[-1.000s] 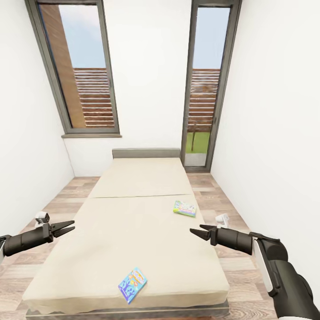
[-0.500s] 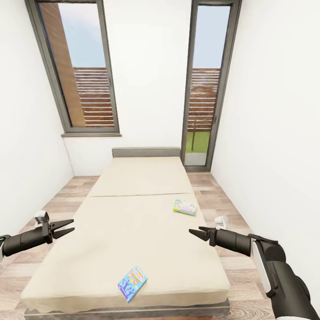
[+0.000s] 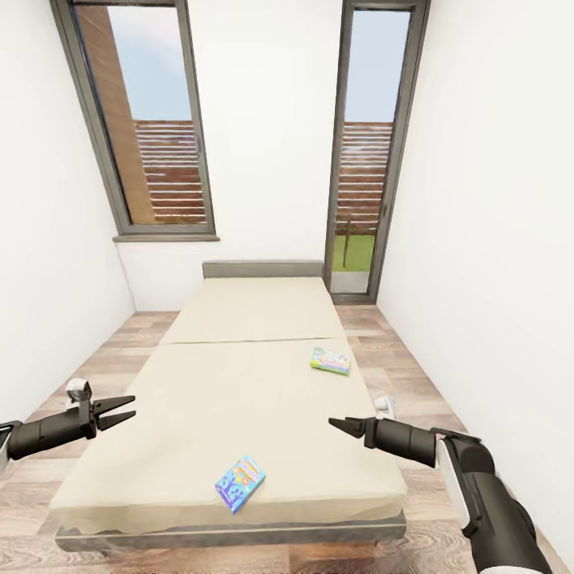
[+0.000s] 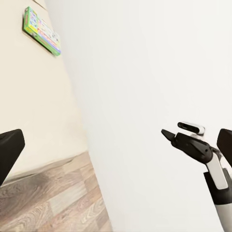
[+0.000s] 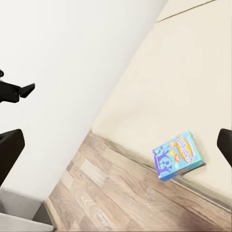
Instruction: Put all the toys in the child's room - the three board games (two on the bed and one on the table), the two jigsaw puzzles on the table, and the tennis ball on the table - inside the toy box on the table in the child's room.
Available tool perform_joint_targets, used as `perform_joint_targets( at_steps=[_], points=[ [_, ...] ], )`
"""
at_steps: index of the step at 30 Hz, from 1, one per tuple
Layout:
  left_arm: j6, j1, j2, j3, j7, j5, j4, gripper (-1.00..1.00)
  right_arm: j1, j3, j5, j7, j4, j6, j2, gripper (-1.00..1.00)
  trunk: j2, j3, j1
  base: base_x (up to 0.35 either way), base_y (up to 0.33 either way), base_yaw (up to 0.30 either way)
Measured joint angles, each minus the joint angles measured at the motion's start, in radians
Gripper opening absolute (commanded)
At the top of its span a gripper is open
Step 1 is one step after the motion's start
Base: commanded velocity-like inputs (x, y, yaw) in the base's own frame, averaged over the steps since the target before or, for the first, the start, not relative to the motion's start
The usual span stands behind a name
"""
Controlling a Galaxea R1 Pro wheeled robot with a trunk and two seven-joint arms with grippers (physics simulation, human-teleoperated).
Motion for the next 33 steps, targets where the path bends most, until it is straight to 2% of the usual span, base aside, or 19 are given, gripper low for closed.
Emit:
perform_joint_targets(
  at_steps=[5,7,10,13,18,23,30,33],
  points=[
    [0.0,0.0,0.0,-0.001,0.0,-0.001,0.0,1.0,-0.009,0.0,-0.004,0.002,0.054,0.041,0.015,1.0,-0.035,-0.016,0.019,-0.01,0.0,0.0],
    [0.0,0.0,0.0,-0.001,0.0,0.0,0.0,1.0,-0.011,0.0,-0.017,0.002,0.076,0.056,0.022,1.0,-0.049,-0.022,0.027,-0.003,0.0,0.0],
    [0.0,0.0,0.0,0.0,0.0,0.0,0.0,1.0,-0.018,0.002,-0.07,-0.003,0.114,0.101,0.038,1.0,-0.07,-0.031,0.038,-0.001,0.0,0.0],
    [-0.001,0.0,0.0,0.0,0.0,0.0,0.0,1.0,-0.027,0.002,-0.101,-0.008,0.145,0.131,0.05,1.0,-0.091,-0.041,0.05,0.0,0.0,0.0],
    [-0.001,0.0,0.0,0.001,0.0,0.0,0.0,1.0,-0.034,0.0,-0.135,-0.008,0.205,0.146,0.064,1.0,-0.126,-0.056,0.069,0.0,0.0,0.0],
    [-0.001,0.0,0.0,0.0,0.0,0.0,0.0,1.0,-0.056,-0.001,-0.209,-0.009,0.297,0.147,0.089,1.0,-0.161,-0.072,0.088,0.0,0.0,0.0],
    [-0.003,0.0,0.0,-0.001,0.0,0.0,0.0,1.0,-0.069,-0.004,-0.248,-0.011,0.372,0.147,0.097,1.0,-0.21,-0.094,0.115,0.0,0.0,0.0],
    [-0.004,0.0,0.0,0.0,0.0,0.001,0.0,1.0,-0.07,-0.006,-0.283,-0.012,0.382,0.147,0.097,1.0,-0.231,-0.103,0.126,0.0,0.0,0.0]
  ],
)
